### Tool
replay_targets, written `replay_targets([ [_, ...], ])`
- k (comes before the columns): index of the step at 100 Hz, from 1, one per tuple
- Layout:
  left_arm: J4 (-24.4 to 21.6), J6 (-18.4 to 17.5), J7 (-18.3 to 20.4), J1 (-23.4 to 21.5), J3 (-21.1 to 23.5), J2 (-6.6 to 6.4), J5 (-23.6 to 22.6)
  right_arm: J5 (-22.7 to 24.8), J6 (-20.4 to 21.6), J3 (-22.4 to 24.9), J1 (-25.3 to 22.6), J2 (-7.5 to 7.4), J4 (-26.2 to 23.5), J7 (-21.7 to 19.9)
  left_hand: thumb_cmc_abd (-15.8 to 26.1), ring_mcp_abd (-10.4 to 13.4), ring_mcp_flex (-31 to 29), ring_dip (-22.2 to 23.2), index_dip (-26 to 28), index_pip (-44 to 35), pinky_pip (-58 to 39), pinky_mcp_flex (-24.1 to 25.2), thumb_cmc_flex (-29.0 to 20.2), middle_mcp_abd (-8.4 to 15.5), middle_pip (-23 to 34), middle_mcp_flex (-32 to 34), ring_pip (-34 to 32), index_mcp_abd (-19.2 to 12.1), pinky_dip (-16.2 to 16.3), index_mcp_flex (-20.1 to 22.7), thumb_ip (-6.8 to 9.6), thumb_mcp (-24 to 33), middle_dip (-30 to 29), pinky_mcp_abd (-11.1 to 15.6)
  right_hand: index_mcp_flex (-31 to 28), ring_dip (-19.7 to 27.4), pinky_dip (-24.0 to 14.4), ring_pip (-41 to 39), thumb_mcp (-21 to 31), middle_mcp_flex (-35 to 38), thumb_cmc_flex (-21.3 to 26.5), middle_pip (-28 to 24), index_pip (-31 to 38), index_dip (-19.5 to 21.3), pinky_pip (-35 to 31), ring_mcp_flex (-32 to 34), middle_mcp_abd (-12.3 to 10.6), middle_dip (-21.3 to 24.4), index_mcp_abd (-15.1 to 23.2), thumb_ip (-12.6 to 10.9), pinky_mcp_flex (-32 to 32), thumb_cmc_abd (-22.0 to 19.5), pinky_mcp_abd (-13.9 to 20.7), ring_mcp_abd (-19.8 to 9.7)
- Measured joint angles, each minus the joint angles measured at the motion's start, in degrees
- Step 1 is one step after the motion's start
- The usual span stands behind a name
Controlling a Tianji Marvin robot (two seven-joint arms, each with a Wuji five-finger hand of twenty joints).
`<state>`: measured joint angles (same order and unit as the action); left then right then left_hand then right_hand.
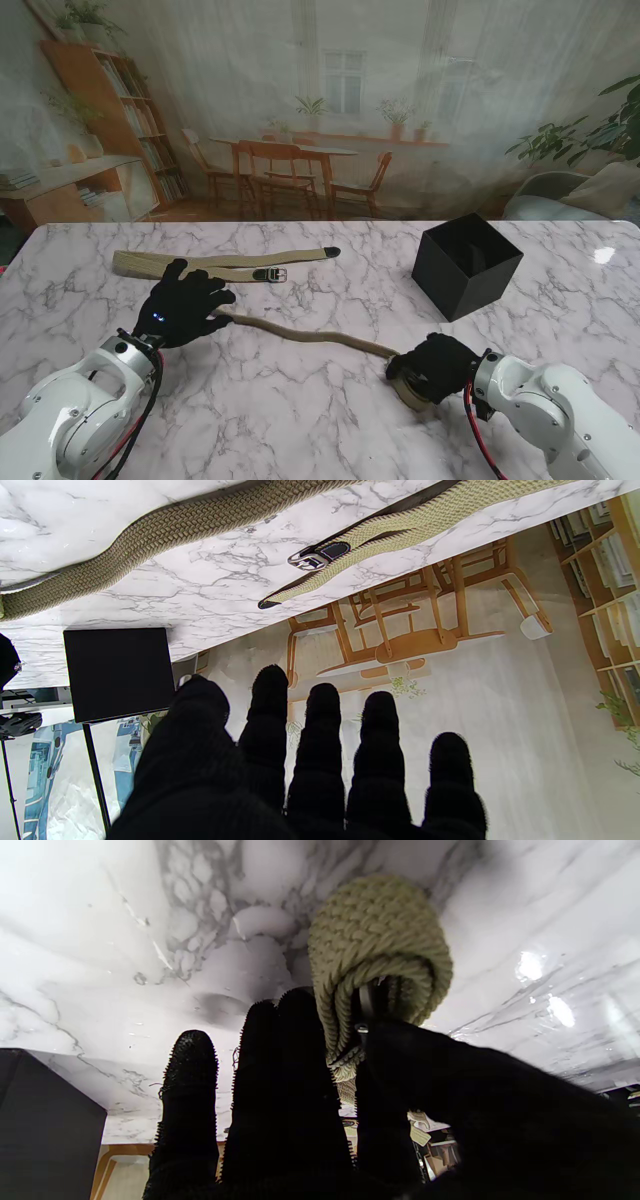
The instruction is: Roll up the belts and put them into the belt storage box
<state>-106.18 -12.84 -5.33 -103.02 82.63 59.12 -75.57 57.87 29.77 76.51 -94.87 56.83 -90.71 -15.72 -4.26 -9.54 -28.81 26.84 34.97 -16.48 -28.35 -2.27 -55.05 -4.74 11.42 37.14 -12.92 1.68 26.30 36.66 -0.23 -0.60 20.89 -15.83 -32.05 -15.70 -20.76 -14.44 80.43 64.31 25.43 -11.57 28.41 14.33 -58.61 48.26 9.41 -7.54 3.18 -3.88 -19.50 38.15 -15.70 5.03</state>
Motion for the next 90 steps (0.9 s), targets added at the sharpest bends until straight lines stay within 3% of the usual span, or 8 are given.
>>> replay_targets([
  [6,0.00,0.01,-0.02,0.00,0.00,0.00,0.00,-2.11,-0.60,0.17,-0.15,-0.01,-0.24,-1.46,0.00,0.00,0.00,0.00,0.00,0.00,0.00,0.00,0.00,0.00,0.00,0.00,0.00,0.00,0.00,0.00,0.00,0.00,0.00,0.00,0.01,0.11,0.00,0.01,0.06,-0.25,-3.01,1.46,-0.32,-0.14,0.58,-1.00,0.19,0.71,-0.15,0.61,0.96,-4.85,-0.76,0.19],
  [15,0.00,0.01,-0.04,0.00,0.00,0.00,-0.01,-4.89,-2.05,0.27,-0.44,-0.02,-0.53,-2.73,0.00,0.00,0.00,0.00,0.00,0.00,0.01,0.00,0.00,0.00,0.00,0.00,0.00,0.00,0.00,0.00,0.00,0.00,0.00,0.00,0.01,0.15,0.00,0.07,-2.82,-0.93,-7.52,1.81,-0.99,-1.02,1.91,-1.80,0.90,1.08,-1.17,0.91,2.91,-17.53,-1.45,0.76],
  [21,0.00,0.01,-0.05,0.00,0.03,0.00,-0.01,-5.00,-2.80,0.27,-0.66,0.00,-0.72,-2.55,0.00,0.00,0.00,0.00,0.00,0.00,0.01,0.00,0.00,0.00,0.00,0.00,0.00,0.00,0.00,0.00,0.00,0.00,0.00,0.00,-0.26,0.15,-0.39,0.07,-4.68,-0.93,-7.41,1.82,-1.02,-1.38,1.99,-1.80,1.17,1.22,-1.38,1.51,2.96,-20.77,-1.99,0.92],
  [33,0.01,0.01,-0.18,-0.04,0.11,0.00,-0.02,-2.93,-2.95,0.25,-0.90,0.13,-0.72,-0.95,0.00,0.00,0.00,0.01,0.00,0.00,0.01,0.00,0.00,0.00,0.00,0.00,0.00,0.00,0.00,0.00,0.00,0.00,0.00,0.00,-2.26,0.15,-1.39,0.07,-4.81,0.10,-4.83,1.97,-1.63,-1.41,1.90,-1.49,1.68,1.23,-1.38,1.85,2.32,-20.29,-2.07,1.48],
  [47,0.02,0.00,-0.26,-0.09,0.19,0.01,-0.03,-0.35,-2.15,-0.22,-0.75,0.16,-0.18,2.22,0.00,0.00,0.00,0.01,0.00,0.00,0.02,0.00,0.00,0.00,0.00,0.00,0.00,0.00,0.00,0.00,0.00,0.00,0.00,-0.01,-5.34,0.21,-1.54,0.15,-1.94,3.77,2.73,2.14,-1.24,-1.41,0.69,2.59,2.12,1.28,-1.39,2.35,-0.89,-11.27,-2.61,2.83],
  [57,0.02,0.00,-0.31,-0.11,0.21,0.01,-0.04,-0.10,-1.66,-0.41,-0.63,0.25,0.36,3.21,0.00,0.00,0.00,0.01,0.00,0.00,0.02,0.00,0.00,0.00,0.00,0.00,0.00,0.00,0.00,0.00,0.00,0.00,0.00,-0.01,-7.23,0.41,-1.54,0.19,-1.18,5.81,5.68,2.04,-0.63,-1.41,-0.29,4.73,2.46,1.28,-1.39,3.61,-3.18,-8.01,-2.86,3.61],
  [78,0.02,0.00,-0.36,-0.13,0.23,0.01,-0.07,5.71,-1.69,-0.57,-0.48,0.39,0.40,6.67,0.05,0.00,0.00,0.01,0.00,0.00,0.07,0.00,0.00,0.00,0.00,0.00,0.00,0.00,0.00,0.00,0.00,0.00,0.00,-0.01,-8.79,0.10,-0.26,-0.62,-1.07,7.94,8.01,0.71,1.28,-1.41,-1.98,7.11,2.33,1.18,-0.81,4.05,-4.54,-6.47,-3.41,4.09],
  [90,0.02,-0.01,-0.36,-0.14,0.23,0.01,-0.07,3.46,-2.51,-0.87,-0.50,0.37,0.56,6.07,0.62,0.00,0.00,0.01,0.00,0.00,0.61,0.00,0.00,0.00,0.00,0.00,0.00,0.00,0.00,0.00,0.00,0.07,0.00,-0.01,-9.14,-0.29,-0.20,-0.89,-1.52,8.01,8.56,-1.19,1.40,-1.05,-2.76,7.62,2.25,0.46,-0.73,4.05,-5.10,-6.56,-3.42,4.09],
])
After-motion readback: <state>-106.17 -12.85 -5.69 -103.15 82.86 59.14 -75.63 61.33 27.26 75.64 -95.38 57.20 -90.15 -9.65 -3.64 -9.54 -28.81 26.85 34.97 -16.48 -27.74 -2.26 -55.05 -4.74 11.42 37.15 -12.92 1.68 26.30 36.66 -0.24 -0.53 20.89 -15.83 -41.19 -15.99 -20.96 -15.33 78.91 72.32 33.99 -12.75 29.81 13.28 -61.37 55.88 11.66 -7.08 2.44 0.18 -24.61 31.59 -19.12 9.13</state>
